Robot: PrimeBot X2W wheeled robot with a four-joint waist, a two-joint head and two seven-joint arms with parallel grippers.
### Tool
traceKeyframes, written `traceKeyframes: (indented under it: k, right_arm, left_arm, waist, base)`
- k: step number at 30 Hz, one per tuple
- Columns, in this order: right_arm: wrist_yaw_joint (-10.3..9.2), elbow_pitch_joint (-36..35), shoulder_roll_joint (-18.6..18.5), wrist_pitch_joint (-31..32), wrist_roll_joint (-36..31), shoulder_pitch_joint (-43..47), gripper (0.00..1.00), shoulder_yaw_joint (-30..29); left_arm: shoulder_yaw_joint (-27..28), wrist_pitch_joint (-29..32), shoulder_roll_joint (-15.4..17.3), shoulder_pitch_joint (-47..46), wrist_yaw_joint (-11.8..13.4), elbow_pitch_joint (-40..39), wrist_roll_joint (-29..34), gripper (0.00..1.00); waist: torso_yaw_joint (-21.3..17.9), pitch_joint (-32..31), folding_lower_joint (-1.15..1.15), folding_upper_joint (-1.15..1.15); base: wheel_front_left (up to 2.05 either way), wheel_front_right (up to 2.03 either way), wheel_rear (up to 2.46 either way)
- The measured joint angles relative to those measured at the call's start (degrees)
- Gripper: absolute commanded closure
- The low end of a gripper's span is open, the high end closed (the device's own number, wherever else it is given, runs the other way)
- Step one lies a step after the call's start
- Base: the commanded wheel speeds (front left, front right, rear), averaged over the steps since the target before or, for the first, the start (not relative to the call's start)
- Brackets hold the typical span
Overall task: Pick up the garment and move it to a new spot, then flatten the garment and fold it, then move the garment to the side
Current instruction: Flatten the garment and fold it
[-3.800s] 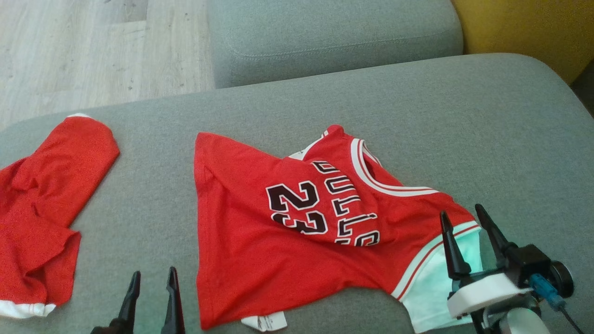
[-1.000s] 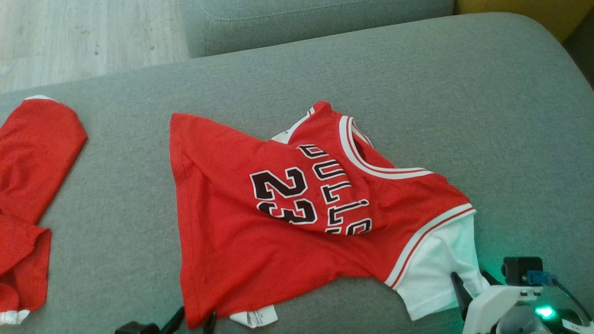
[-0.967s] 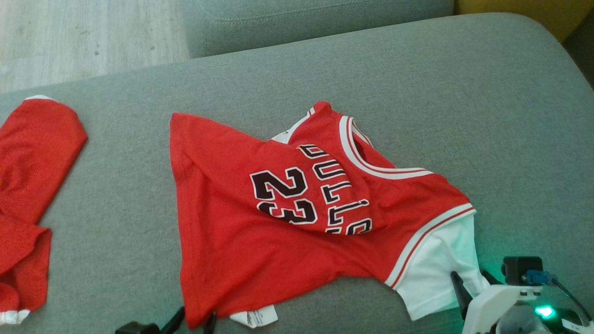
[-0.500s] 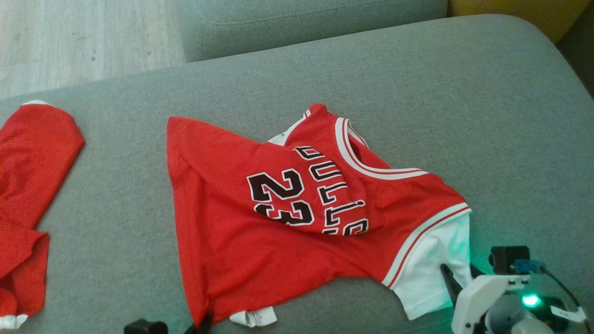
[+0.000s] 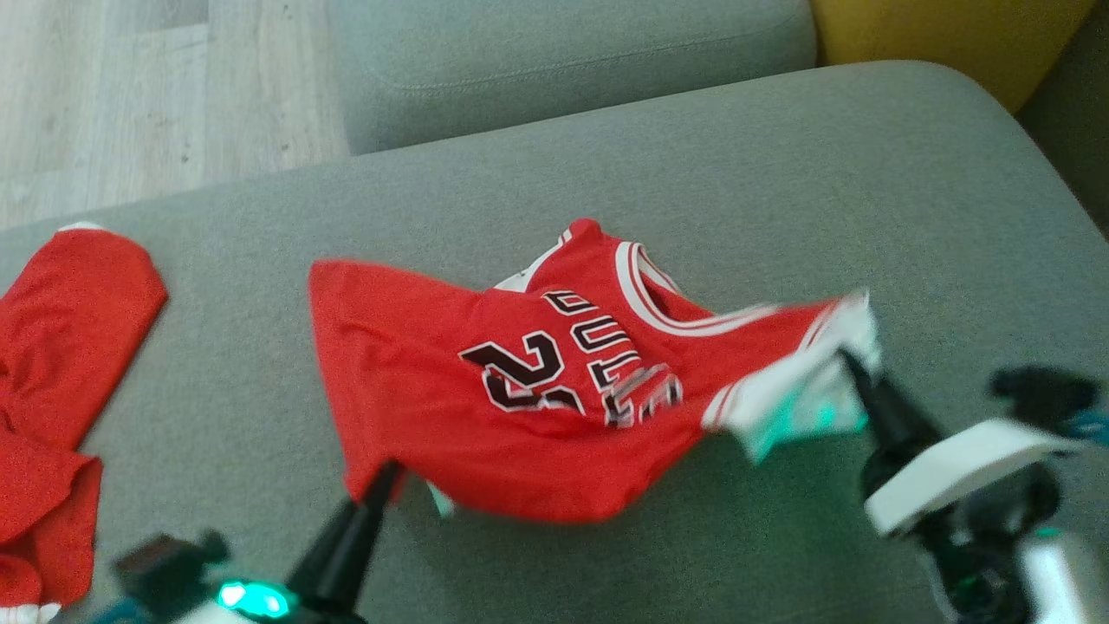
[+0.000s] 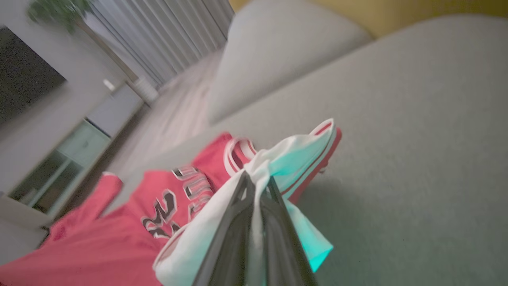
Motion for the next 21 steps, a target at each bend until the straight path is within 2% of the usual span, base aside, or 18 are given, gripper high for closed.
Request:
traceKeyframes:
  k: [4, 7, 12, 14, 17, 21]
  right_arm:
    - [0.00, -11.9, -0.8, 2.2, 6.7, 0.0, 1.00, -4.4]
    - [0.00, -19.9, -1.0, 4.3, 10.4, -0.1, 1.00, -7.9]
    - [-0.01, -28.6, -0.8, 9.0, 15.0, -5.2, 1.00, -13.2]
    - [0.00, -30.9, -0.8, 11.5, 16.8, -9.6, 1.00, -14.4]
    - [-0.01, -32.7, -0.8, 15.3, 18.2, -16.8, 1.00, -16.6]
    - [0.00, -31.1, -1.0, 20.2, 16.4, -27.1, 1.00, -18.3]
  left_arm:
    - [3.8, -1.1, 3.2, 0.8, 0.0, -13.3, -4.9, 1.00]
    - [7.2, -1.4, 4.3, 0.2, 0.0, -22.4, -8.3, 1.00]
    - [10.5, 1.8, 6.2, -6.9, 0.6, -32.3, -13.8, 1.00]
    - [11.2, 3.8, 6.6, -11.4, 2.2, -35.0, -16.8, 1.00]
    - [12.6, 6.9, 6.7, -18.9, 5.9, -36.2, -21.0, 1.00]
    - [12.4, 12.4, 7.6, -31.2, 10.7, -34.2, -22.3, 1.00]
  waist:
    - [-1.0, -0.9, 0.00, 0.00]
    - [-1.8, -1.2, 0.00, 0.00]
    - [-3.5, -1.2, 0.00, 0.00]
    - [-4.2, -1.0, 0.00, 0.00]
    - [-4.9, -0.1, 0.00, 0.00]
    - [-5.3, 2.8, 0.00, 0.00]
  base:
    - [0.00, 0.00, 0.00]
    - [0.00, 0.00, 0.00]
    - [0.00, 0.00, 0.00]
    - [0.00, 0.00, 0.00]
    - [0.00, 0.00, 0.00]
    - [0.00, 0.00, 0.00]
